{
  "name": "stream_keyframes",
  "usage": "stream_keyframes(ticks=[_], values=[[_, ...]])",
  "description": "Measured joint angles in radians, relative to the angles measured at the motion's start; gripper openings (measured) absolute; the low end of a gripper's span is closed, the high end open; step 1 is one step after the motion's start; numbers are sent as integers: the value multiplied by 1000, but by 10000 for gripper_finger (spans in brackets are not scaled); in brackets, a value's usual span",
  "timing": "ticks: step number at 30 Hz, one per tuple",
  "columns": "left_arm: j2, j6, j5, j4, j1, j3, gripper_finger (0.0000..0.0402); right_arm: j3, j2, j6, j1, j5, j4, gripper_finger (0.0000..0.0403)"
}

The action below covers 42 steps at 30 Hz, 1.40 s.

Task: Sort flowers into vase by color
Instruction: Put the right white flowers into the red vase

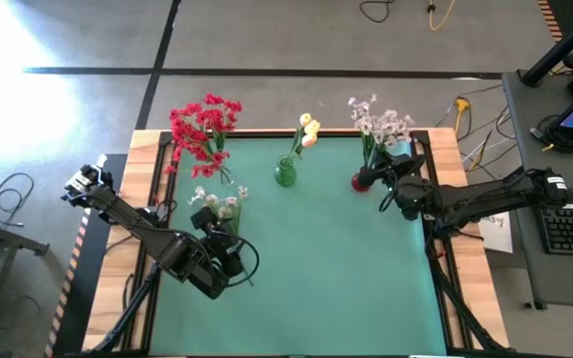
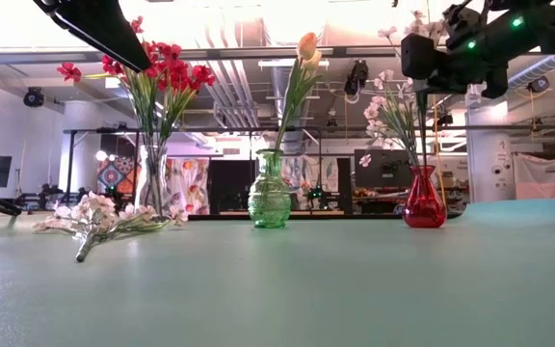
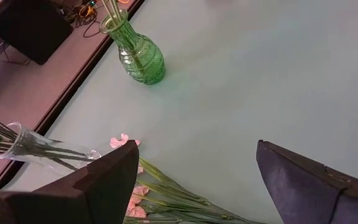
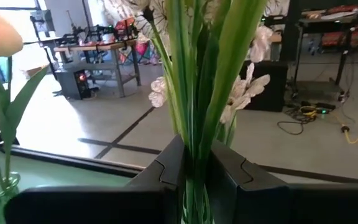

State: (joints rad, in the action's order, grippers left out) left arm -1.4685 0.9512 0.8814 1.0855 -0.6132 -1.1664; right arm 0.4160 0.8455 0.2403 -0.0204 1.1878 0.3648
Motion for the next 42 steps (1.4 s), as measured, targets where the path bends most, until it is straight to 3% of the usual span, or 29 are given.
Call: stream_keyframes(ticks=[13,27,33,42], values=[[0,0,0,-1,0,0,308,0,0,40,0,-43,-31,50],[0,0,-5,-2,0,0,308,0,-44,50,8,-41,-92,225],[0,31,-79,-2,0,0,308,62,-107,180,47,-56,-356,265],[0,84,-266,-1,-5,0,308,191,-95,522,53,-223,-835,274]])
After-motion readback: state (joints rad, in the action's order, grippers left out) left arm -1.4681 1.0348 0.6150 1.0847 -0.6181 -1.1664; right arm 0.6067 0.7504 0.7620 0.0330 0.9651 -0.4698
